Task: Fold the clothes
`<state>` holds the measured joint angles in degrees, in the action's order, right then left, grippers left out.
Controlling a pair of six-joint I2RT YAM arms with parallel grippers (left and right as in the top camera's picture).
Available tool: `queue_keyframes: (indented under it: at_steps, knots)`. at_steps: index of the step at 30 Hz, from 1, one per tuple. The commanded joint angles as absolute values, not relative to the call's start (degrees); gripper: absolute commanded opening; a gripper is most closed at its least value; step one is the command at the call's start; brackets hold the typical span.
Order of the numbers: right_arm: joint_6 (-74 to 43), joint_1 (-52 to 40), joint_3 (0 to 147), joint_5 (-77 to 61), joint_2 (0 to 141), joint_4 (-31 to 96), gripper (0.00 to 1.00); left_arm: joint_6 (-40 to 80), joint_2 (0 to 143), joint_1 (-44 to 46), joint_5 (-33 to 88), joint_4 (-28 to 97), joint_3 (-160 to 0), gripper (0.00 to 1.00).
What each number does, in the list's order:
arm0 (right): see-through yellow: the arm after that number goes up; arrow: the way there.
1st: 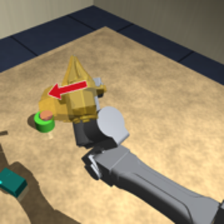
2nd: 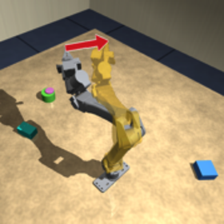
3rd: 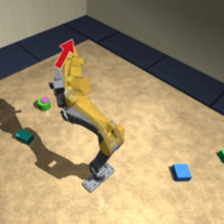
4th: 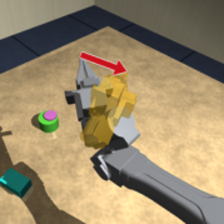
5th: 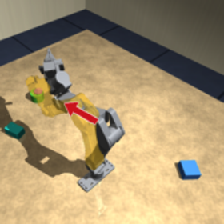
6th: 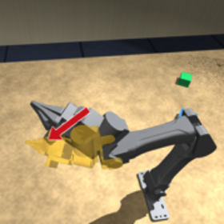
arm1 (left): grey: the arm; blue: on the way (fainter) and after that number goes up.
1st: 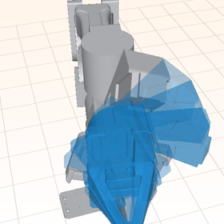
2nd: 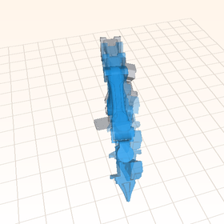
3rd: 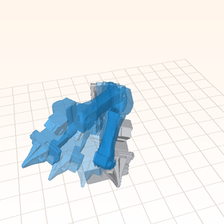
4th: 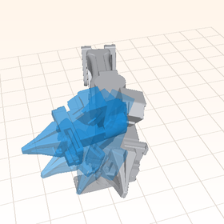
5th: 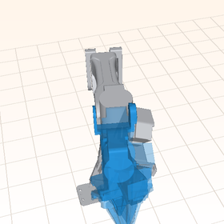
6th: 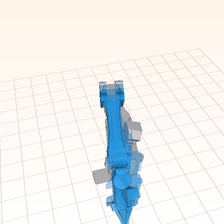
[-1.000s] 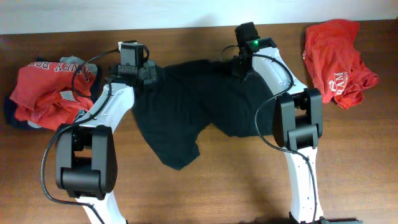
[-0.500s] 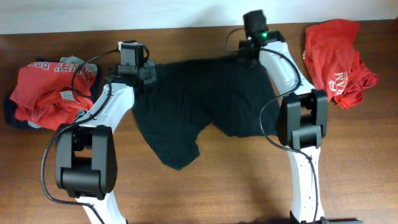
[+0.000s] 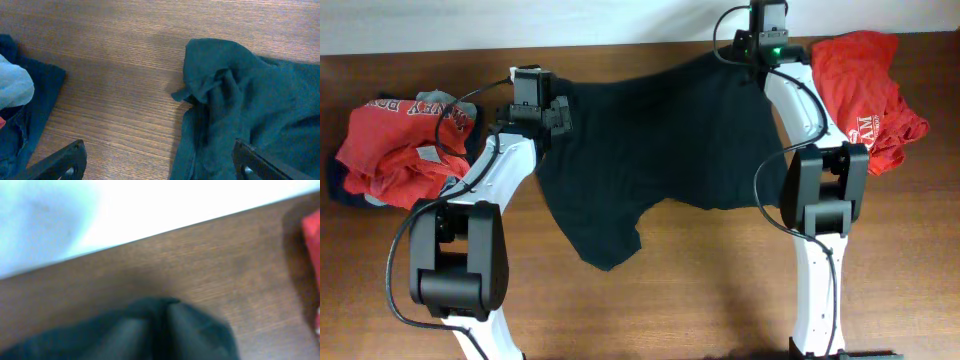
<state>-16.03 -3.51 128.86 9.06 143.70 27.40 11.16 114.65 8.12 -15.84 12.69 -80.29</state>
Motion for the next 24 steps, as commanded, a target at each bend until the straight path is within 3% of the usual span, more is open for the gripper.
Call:
queue_keyframes:
  at_steps: [1,3,4,13,24]
  knots:
    - [-15.29,-3.66,129.54,10.07,147.11,26.76,0.61,10.61,113.12,8.12,-15.40,12.71,-81.38,0.92]
    - [-15.31,-3.44,129.54,10.46,147.50,26.72,0.93,10.61,113.12,8.12,-15.42,12.69,-81.38,0.92]
    - [-15.31,-3.31,129.54,10.61,147.52,26.85,0.99,10.61,113.12,8.10,-15.42,12.67,-81.38,0.93]
    - [-15.29,-2.31,129.62,10.76,142.08,36.42,0.99,10.61,113.12,8.08,-14.96,12.36,-81.38,0.93]
    - [-19.00,-1.83,129.62,7.60,126.17,65.63,0.99,11.11,106.80,8.14,-8.49,26.44,-84.68,0.94]
